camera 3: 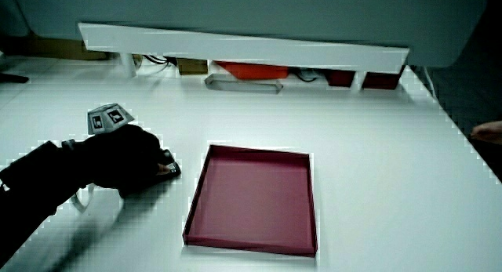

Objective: Pick stapper from desk

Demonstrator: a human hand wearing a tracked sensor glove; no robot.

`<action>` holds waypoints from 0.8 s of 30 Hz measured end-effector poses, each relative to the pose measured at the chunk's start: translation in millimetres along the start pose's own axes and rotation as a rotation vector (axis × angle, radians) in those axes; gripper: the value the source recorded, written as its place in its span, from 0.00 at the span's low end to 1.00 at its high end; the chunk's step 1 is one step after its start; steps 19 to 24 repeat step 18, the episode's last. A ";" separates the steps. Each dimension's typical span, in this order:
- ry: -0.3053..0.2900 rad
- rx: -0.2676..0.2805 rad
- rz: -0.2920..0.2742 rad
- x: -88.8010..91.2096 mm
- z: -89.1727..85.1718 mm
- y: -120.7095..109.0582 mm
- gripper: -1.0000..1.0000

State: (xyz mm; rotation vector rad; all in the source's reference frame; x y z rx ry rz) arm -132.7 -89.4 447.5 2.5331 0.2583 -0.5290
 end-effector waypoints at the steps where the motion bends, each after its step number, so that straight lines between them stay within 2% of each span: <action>1: 0.001 0.007 0.000 0.8 1.5 -0.3 1.00; 4: -0.006 0.011 -0.007 8.7 10.0 -5.3 1.00; 10: -0.004 0.021 -0.056 28.1 18.1 -8.4 1.00; 13: -0.011 0.030 -0.099 41.6 21.2 -7.7 1.00; 15: 0.003 0.060 -0.136 55.3 26.8 -10.9 1.00; 16: -0.011 0.061 -0.143 61.0 27.8 -11.7 1.00; 17: 0.017 0.085 -0.210 65.7 27.2 -9.6 1.00; 18: -0.108 0.077 -0.184 61.1 15.9 -1.4 1.00; 24: -0.108 0.077 -0.184 61.1 15.9 -1.4 1.00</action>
